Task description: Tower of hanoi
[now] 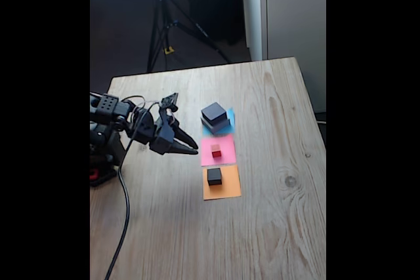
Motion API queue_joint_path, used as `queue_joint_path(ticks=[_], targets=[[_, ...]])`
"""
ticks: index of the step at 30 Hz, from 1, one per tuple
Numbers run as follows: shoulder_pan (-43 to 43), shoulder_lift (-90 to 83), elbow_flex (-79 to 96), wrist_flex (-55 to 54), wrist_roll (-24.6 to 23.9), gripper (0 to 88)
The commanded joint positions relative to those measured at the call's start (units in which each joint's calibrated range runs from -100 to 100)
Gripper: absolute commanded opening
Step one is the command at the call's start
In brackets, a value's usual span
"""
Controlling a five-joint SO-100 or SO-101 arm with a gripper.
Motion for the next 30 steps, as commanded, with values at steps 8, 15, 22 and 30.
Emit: queue_joint_path(ticks=[8, 15, 22, 30], targets=[[8.2, -3.1, -35.2, 38.5, 3.3, 0.5], [15.3, -4.3, -42.5, 46.9, 3.3, 0.4], [17.6, -6.6, -28.3, 34.3, 3.3, 16.8], [17.6, -5.9, -2.9, 2.6, 3.3, 23.0]])
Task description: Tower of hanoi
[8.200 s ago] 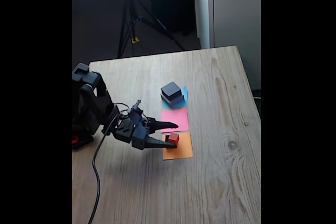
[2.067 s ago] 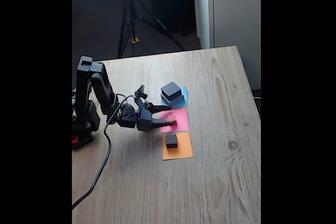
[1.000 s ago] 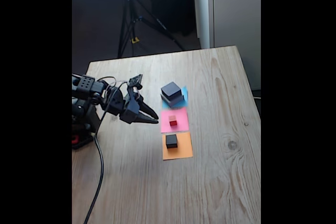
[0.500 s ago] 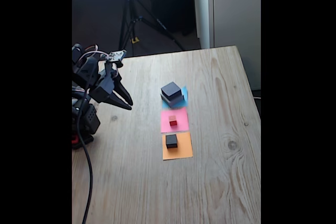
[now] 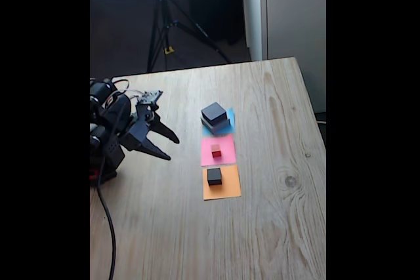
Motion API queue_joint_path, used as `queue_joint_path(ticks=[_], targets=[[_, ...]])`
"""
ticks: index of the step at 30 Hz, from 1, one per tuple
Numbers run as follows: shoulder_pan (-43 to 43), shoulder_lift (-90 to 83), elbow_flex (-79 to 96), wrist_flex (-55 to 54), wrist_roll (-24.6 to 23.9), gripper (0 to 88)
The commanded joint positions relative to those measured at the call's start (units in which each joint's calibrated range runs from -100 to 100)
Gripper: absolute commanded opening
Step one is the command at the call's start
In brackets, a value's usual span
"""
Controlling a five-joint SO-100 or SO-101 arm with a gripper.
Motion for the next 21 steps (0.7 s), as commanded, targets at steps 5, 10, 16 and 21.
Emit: queue_joint_path(ticks=[5, 10, 16, 21], targets=[[-1.8, 6.4, 15.3, -34.2, 0.9, 23.6], [-2.8, 13.4, 21.6, -51.8, 0.9, 24.5], [-3.3, 22.5, 25.7, -68.6, 0.9, 26.2], [-2.9, 30.4, 26.1, -78.0, 0.9, 28.3]])
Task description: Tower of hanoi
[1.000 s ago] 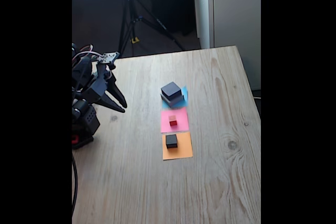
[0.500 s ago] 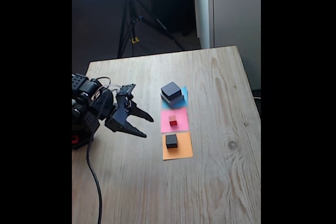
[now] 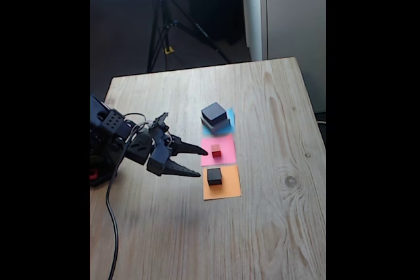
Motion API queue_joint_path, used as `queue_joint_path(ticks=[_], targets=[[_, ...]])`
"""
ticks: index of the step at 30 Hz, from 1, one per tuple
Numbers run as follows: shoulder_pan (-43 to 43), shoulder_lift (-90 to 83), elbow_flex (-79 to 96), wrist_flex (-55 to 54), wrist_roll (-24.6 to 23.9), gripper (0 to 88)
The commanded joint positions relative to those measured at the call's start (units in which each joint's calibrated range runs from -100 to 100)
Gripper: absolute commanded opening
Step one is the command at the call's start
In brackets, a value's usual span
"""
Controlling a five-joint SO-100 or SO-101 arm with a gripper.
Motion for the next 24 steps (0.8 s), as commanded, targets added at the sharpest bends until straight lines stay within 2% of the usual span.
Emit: queue_joint_path(ticks=[1, 12, 24], targets=[[-0.1, 4.4, -0.3, -7.4, 0.9, 28.4], [0.6, 20.5, 1.4, -26.2, 0.9, 29.6], [1.2, 35.5, 0.5, -40.4, 0.9, 30.1]])
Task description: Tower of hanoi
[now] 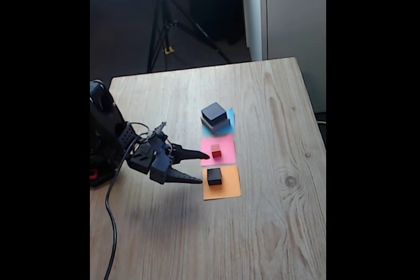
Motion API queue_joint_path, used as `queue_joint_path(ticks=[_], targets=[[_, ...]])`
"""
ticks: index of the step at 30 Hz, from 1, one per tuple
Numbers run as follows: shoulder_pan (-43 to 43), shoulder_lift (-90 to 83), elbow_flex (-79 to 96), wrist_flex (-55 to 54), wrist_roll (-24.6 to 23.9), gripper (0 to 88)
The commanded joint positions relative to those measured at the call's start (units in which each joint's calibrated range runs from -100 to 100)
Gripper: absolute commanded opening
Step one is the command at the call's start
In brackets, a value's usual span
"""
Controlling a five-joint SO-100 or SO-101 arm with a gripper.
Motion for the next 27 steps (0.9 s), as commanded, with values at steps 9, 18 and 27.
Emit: queue_joint_path(ticks=[9, 18, 27], targets=[[1.6, 10.7, -3.7, -10.6, 0.9, 29.8], [1.1, 15.9, -5.1, -15.0, 0.9, 29.1], [1.1, 19.5, -7.8, -16.1, 0.9, 28.5]])
